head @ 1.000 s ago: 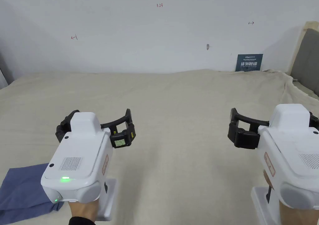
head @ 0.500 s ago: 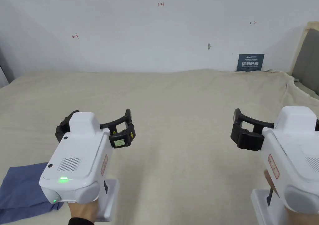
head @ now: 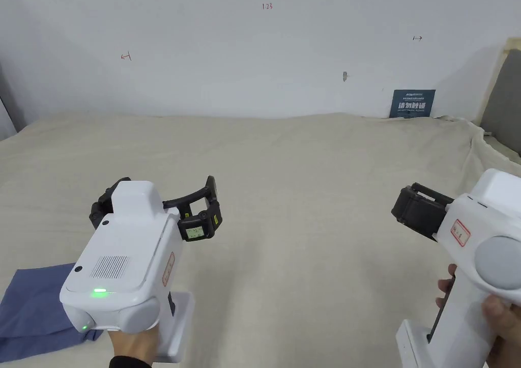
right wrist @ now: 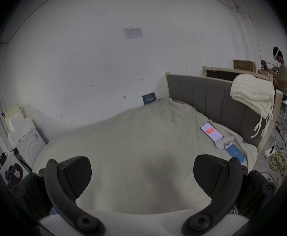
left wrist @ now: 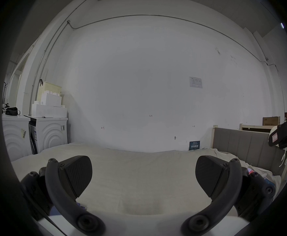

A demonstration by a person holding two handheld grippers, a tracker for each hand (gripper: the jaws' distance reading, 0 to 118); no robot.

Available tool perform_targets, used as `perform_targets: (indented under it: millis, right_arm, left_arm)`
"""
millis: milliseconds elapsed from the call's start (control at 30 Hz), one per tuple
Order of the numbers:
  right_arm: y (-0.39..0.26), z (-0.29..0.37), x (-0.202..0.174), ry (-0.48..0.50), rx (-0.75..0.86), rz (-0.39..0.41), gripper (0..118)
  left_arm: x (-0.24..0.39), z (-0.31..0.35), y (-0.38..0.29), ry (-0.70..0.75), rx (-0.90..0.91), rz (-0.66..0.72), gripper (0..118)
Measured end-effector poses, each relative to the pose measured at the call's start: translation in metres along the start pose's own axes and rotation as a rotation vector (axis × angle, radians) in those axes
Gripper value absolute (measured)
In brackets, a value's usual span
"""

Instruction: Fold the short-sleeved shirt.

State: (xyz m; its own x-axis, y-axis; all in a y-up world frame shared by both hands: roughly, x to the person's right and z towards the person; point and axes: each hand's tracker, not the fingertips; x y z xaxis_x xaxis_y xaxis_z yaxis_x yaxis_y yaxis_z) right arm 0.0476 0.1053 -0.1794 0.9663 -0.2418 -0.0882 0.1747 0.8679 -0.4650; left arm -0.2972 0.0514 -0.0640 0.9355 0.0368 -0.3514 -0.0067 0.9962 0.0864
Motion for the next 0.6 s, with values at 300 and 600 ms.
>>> perform_targets:
  millis: [300,600]
  right_arm:
    - [0.0015,0.0001,-0.0043,0.000,-0.009,0.040,117]
    - [-0.0001,-0.0017,-0.0069,0.029,-0.023,0.057,116]
  left_arm:
    - [-0.0018,-0.0009,0.0024,0.001,0.018,0.003,118]
    - [-0.0021,0.0007,0.0014,0.000,0.019,-0.007,118]
